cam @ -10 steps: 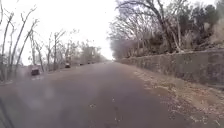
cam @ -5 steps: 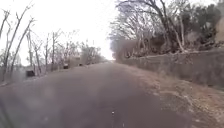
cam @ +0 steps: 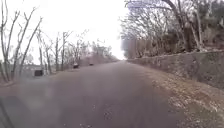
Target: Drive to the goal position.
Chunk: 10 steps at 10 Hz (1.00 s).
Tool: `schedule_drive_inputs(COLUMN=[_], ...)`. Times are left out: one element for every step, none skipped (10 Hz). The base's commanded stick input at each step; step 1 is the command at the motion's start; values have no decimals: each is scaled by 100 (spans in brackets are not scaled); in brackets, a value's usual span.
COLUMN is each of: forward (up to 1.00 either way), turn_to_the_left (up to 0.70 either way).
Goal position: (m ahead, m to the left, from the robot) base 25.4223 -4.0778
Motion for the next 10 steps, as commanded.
schedule_drive_inputs(forward=[70, 70, 70, 70, 70, 70, 70, 70, 70, 70], turn_to_the_left=[0, 0, 0, 0, 0, -2, -3, -6, -18, -30])
